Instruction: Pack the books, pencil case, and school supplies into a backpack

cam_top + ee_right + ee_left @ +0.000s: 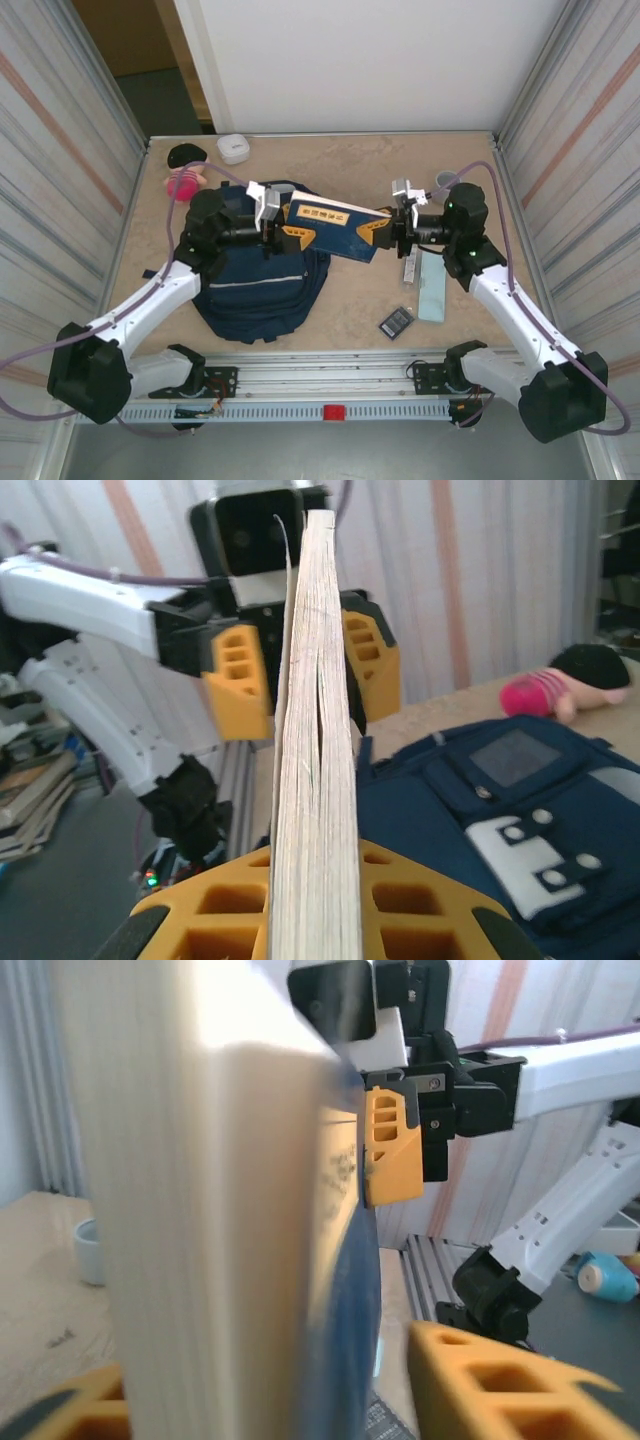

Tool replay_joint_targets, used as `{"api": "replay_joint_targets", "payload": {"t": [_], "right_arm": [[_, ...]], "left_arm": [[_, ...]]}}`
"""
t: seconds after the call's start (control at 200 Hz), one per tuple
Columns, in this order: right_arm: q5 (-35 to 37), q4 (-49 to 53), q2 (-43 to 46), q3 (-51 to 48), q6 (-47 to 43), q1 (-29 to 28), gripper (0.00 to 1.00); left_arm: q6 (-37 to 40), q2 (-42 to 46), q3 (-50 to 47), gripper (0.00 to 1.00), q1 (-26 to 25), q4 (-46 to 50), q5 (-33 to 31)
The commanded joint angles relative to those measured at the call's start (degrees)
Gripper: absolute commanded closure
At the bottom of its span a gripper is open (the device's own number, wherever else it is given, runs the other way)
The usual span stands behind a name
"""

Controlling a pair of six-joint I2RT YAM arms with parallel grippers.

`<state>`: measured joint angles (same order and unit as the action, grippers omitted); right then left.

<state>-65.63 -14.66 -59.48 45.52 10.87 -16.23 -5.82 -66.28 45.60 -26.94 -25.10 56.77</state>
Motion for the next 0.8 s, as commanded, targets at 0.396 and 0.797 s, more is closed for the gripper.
{"api": "replay_joint_targets", "payload": {"t": [0.396,0.797], "right_arm": [[6.2,4.23,-3.83,1.78,22.71,13.59,1.0],[7.05,6.14,-3.02,0.98,20.88,13.5,1.0]], "left_arm": [[50.19,2.27,8.8,0.15,-6.4,71.93,-48.92],[50.89,-1.84,-0.51,0.12,-9.33,59.8,-47.32]]}}
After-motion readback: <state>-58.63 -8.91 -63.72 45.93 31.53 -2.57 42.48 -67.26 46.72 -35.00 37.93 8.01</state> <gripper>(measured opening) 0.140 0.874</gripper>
